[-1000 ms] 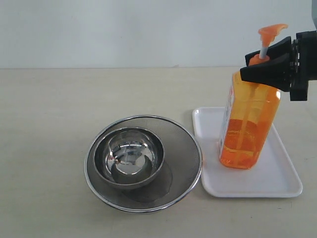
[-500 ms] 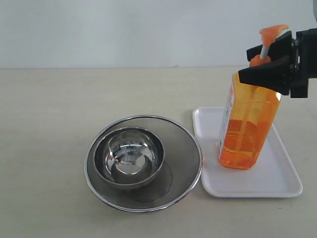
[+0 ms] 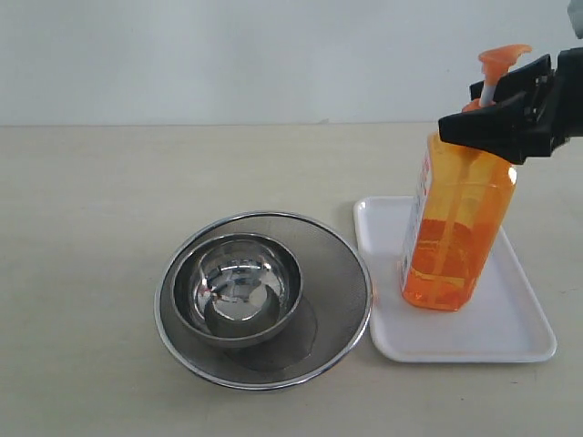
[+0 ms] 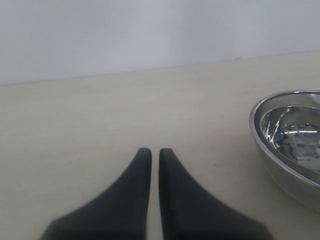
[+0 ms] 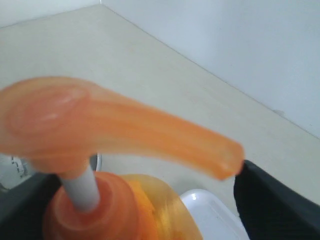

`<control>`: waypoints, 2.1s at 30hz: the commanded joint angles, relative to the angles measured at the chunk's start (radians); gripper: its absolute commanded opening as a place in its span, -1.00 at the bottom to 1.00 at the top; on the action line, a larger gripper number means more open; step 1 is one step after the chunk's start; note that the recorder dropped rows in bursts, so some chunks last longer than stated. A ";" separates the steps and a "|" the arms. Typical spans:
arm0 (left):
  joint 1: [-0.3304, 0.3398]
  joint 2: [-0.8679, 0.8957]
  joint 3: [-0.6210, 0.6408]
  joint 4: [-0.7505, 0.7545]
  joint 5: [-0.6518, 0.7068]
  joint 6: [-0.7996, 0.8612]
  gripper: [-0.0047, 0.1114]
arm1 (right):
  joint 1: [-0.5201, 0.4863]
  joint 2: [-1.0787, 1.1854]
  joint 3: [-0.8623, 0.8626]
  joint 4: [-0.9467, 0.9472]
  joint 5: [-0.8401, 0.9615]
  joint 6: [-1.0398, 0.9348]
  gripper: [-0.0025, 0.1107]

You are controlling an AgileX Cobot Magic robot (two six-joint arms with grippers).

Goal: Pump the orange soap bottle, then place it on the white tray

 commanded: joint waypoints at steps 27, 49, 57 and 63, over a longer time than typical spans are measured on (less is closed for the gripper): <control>0.003 -0.003 0.004 -0.008 0.002 0.004 -0.83 | -0.003 -0.004 -0.004 -0.070 -0.138 0.246 0.88; 0.003 -0.003 0.004 -0.008 0.000 0.004 -0.83 | -0.081 -0.113 0.052 -0.088 -0.138 0.300 0.88; 0.003 -0.003 0.004 -0.008 0.000 0.004 -0.83 | -0.081 -0.216 0.105 -0.088 -0.138 0.312 0.88; 0.003 -0.003 0.004 -0.008 0.000 0.004 -0.83 | -0.081 -0.261 0.119 -0.088 -0.138 0.348 0.88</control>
